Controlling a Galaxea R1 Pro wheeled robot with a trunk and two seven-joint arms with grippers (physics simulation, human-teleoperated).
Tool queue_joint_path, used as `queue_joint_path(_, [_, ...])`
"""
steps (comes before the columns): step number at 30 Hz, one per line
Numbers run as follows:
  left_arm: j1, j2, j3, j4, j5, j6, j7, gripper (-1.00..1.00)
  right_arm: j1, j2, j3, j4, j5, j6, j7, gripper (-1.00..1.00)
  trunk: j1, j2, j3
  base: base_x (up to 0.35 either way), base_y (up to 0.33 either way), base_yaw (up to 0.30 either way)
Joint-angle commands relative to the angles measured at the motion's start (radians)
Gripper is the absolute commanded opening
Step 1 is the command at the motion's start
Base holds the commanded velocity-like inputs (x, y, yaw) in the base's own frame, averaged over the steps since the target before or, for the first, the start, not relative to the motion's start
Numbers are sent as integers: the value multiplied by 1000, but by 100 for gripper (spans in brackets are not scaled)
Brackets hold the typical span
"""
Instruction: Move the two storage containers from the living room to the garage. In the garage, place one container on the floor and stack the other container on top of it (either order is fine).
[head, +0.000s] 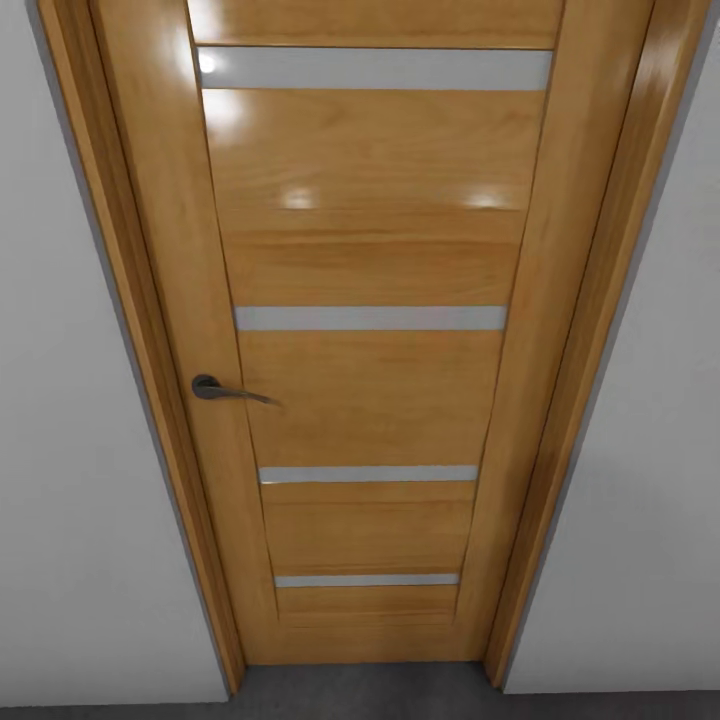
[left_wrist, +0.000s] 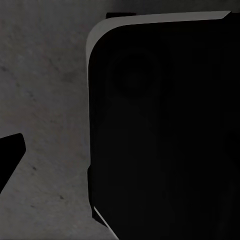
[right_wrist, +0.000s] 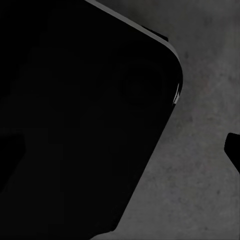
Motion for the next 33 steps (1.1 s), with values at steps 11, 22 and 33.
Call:
queue_joint_path(11, [0,-1,0,-1,0,-1,0,100,0,0,8,0,-10,-3,-1,100,0,0,-1,0,-1,0])
queue_joint_path(22, [0,0,0,-1,1,-1,0,100,0,0,8,0,-10,-3,-1,100,0,0,-1,0,0,0])
queue_joint_path(33, [0,0,0,-1,0,-1,0,100,0,-1,8,0,-10,-3,-1,100,0,0,-3,0,0,61])
